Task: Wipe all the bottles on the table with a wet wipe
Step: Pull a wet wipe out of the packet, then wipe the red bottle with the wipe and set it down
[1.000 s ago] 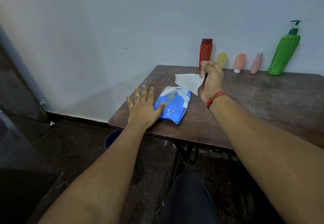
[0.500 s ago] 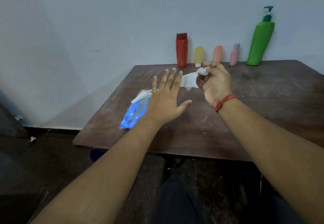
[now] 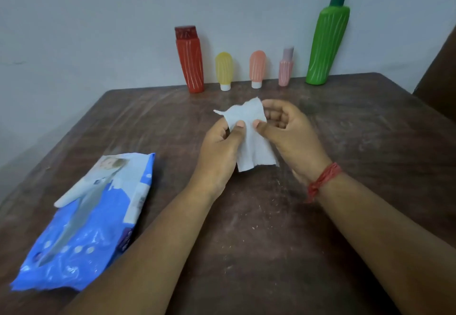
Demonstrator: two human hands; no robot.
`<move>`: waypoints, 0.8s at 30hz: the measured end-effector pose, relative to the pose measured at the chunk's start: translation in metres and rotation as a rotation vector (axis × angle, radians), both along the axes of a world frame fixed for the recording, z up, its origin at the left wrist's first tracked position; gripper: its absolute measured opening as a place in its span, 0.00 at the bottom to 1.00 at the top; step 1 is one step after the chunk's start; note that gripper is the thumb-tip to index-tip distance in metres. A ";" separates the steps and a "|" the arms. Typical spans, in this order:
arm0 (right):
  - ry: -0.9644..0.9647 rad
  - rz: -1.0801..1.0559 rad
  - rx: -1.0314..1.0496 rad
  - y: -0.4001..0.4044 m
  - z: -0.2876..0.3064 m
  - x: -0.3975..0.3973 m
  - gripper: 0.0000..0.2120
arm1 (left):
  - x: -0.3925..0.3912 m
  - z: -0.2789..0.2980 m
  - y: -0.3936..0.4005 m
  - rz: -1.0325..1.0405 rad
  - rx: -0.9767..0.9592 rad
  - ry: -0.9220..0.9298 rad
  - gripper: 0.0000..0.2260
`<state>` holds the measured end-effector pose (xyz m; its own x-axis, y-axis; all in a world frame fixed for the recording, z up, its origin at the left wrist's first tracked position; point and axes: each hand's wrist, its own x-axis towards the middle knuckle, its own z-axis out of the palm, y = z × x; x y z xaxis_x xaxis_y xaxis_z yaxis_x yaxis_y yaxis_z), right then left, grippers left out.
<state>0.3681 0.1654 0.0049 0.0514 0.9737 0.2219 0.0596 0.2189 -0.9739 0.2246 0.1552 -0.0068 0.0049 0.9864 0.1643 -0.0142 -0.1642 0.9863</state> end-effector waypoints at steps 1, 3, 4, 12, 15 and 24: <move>0.024 0.045 -0.035 0.003 -0.005 0.002 0.19 | -0.001 -0.004 0.001 -0.027 -0.035 -0.038 0.12; 0.110 0.108 -0.096 0.005 -0.009 0.005 0.19 | -0.001 -0.008 0.003 -0.049 -0.084 -0.105 0.11; 0.174 0.121 -0.128 0.007 -0.010 0.006 0.19 | -0.002 -0.009 0.004 -0.052 -0.097 -0.126 0.10; 0.365 0.113 -0.106 0.011 -0.012 0.016 0.20 | -0.003 -0.009 0.010 0.014 -0.104 -0.186 0.11; 0.264 0.057 0.028 0.011 -0.012 0.017 0.22 | -0.002 -0.009 0.010 0.081 -0.068 -0.163 0.18; 0.019 -0.016 0.201 0.011 -0.013 0.016 0.22 | -0.011 -0.005 0.011 0.161 0.120 0.093 0.23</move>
<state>0.3845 0.1768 -0.0086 0.0724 0.9088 0.4109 0.0467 0.4085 -0.9116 0.2136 0.1659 -0.0121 -0.1307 0.9489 0.2871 0.1121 -0.2736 0.9553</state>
